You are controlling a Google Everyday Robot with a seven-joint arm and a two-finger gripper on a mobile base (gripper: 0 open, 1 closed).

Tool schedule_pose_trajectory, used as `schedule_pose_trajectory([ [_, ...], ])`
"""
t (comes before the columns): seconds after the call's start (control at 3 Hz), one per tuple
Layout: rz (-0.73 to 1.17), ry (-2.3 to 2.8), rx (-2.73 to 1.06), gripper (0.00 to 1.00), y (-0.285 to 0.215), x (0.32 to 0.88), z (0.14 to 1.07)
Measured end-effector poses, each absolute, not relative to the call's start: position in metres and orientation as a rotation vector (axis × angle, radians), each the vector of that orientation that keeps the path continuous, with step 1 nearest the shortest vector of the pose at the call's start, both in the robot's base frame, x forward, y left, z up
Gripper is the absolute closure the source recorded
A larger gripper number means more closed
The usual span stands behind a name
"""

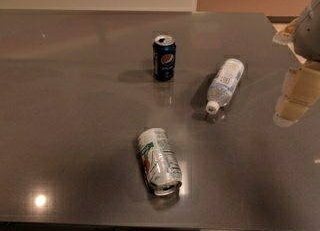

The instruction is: Pick 7up can

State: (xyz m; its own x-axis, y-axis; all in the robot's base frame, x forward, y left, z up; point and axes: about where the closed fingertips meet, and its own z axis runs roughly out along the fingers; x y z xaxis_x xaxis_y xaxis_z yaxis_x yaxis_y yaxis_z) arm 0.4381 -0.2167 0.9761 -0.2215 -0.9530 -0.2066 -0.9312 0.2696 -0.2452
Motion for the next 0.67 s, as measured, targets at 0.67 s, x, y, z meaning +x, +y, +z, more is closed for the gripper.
schedule_pose_trajectory([
  [0.67, -0.085, 2.238, -1.717, 0.00, -0.2148, 0.4408, 0.9798],
])
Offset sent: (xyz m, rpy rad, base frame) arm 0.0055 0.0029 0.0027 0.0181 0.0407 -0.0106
